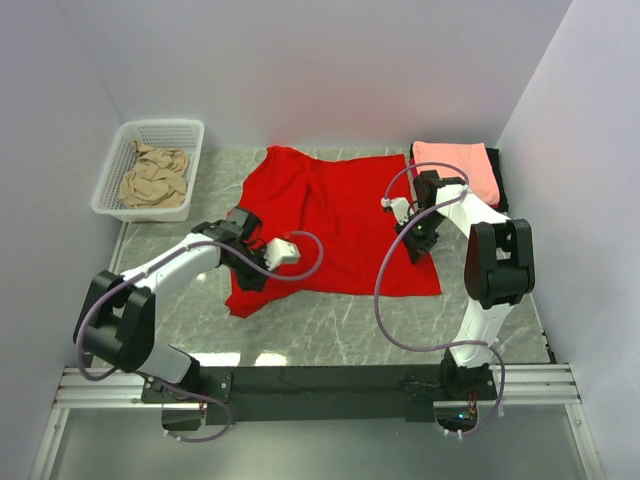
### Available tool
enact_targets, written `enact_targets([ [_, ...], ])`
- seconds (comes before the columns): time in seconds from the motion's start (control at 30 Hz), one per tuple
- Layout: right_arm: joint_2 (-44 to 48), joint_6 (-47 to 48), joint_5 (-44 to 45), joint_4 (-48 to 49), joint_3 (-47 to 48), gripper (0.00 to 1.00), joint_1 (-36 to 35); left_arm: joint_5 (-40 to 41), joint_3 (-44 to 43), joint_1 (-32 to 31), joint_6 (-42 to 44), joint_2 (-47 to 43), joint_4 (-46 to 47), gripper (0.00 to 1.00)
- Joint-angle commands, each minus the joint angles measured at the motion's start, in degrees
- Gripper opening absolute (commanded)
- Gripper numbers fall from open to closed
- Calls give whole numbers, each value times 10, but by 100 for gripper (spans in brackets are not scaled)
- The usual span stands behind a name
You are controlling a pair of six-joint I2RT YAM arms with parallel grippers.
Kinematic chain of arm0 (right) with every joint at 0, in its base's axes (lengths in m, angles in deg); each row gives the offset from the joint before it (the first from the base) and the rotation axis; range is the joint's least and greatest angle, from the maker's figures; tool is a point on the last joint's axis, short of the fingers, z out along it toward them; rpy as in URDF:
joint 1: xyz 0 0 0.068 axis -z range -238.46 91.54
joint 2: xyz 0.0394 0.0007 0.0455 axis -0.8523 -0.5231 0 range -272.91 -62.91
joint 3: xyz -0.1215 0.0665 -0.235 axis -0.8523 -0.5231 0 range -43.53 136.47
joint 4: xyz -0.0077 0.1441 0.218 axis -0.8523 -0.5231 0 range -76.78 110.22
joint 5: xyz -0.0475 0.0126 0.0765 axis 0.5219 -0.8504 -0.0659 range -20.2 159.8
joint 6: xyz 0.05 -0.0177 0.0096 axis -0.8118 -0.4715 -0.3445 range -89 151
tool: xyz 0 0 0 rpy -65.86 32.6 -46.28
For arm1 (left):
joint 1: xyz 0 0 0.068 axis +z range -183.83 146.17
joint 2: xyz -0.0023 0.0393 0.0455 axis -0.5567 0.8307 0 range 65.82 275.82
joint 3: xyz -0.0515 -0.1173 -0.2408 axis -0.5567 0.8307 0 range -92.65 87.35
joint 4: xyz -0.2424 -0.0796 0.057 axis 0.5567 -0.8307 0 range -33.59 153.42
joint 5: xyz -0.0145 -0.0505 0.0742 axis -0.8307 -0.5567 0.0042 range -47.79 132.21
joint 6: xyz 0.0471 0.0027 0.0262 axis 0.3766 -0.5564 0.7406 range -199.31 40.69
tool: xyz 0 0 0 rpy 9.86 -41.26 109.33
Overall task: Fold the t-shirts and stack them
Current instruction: Flatten the tshirt out
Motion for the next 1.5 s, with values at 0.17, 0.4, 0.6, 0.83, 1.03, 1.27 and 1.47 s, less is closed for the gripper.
enact_targets([
  [0.17,3,-16,-7,-19,6,18,-3,-49,-35,-19,-83,-25,-49,46],
  [0.4,12,-29,-17,-18,-14,22,-2,-46,-10,108,-93,-48,-94,68],
  [0.6,18,-28,-13,-13,-29,22,-3,-55,5,147,-90,-14,-96,72],
  [0.83,30,-24,-6,-13,-34,23,-2,-68,1,163,-80,35,-97,65],
  [1.03,40,-20,6,-5,-53,22,-3,-115,-20,147,-47,31,-125,42],
  [1.27,47,-19,13,-1,-64,20,-3,-121,-4,31,-32,-9,-120,15],
  [1.47,56,-13,25,-6,-71,19,-2,-53,41,-94,-36,-54,-75,9],
])
